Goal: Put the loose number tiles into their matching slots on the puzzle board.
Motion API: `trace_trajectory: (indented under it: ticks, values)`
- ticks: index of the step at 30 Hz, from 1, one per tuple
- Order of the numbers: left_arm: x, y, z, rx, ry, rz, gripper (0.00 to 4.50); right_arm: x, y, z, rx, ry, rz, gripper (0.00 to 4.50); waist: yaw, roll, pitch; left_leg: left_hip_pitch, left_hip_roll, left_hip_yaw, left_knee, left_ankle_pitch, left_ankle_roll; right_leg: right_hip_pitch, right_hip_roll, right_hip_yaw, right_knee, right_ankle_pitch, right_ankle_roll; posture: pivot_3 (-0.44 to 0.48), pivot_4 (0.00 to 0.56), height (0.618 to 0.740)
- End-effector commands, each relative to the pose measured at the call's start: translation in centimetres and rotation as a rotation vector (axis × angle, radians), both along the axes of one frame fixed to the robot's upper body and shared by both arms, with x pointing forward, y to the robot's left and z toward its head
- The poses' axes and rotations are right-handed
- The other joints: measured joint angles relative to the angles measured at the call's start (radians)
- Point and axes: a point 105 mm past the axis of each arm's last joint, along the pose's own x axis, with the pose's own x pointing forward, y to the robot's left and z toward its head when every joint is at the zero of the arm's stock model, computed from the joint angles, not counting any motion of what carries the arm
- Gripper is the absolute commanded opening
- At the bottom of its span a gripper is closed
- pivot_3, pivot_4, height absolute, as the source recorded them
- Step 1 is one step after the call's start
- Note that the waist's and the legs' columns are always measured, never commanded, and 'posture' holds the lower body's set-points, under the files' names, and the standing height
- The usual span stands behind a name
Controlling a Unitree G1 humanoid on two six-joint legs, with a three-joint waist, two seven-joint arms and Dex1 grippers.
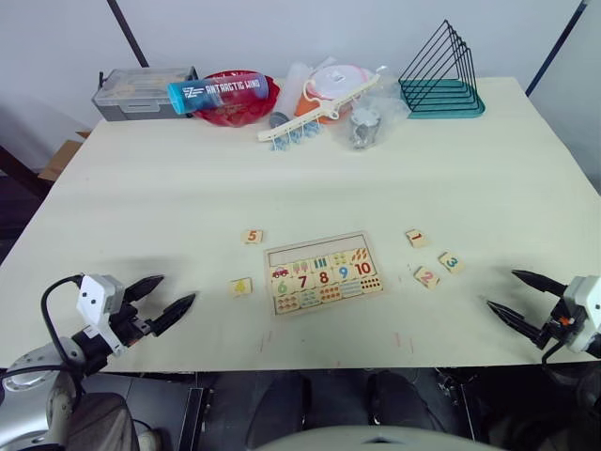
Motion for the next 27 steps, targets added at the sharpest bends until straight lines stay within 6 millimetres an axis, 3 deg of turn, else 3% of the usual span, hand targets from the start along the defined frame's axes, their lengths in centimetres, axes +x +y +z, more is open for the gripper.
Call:
trace_trajectory:
  ticks: [1, 22, 27]
  values:
    - [-0.2, -0.5, -0.2, -0.005, 0.009, -0.03, 4.5, 0.2, -0.5, 1.2, -0.021, -0.05, -0.005, 4.43, 0.0, 0.0, 0.0, 0.0, 0.0, 0.0, 0.0, 0.0, 0.0, 0.0, 0.0, 0.0, 0.0, 0.0, 0.0, 0.0, 0.15, 0.74]
    - [0.0, -0.6, -0.2, -0.004, 0.014, -0.024, 4.5, 0.2, -0.3, 0.9, -0.017, -0.055, -0.003, 4.43, 0.001, 0.0, 0.0, 0.0, 0.0, 0.0, 0.0, 0.0, 0.0, 0.0, 0.0, 0.0, 0.0, 0.0, 0.0, 0.0, 0.15, 0.74]
    - [0.5, -1.5, 1.6, -0.005, -0.021, -0.082, 4.5, 0.0, 0.3, 1.5, -0.006, -0.069, 0.013, 4.43, 0.002, 0.0, 0.0, 0.0, 0.0, 0.0, 0.0, 0.0, 0.0, 0.0, 0.0, 0.0, 0.0, 0.0, 0.0, 0.0, 0.15, 0.74]
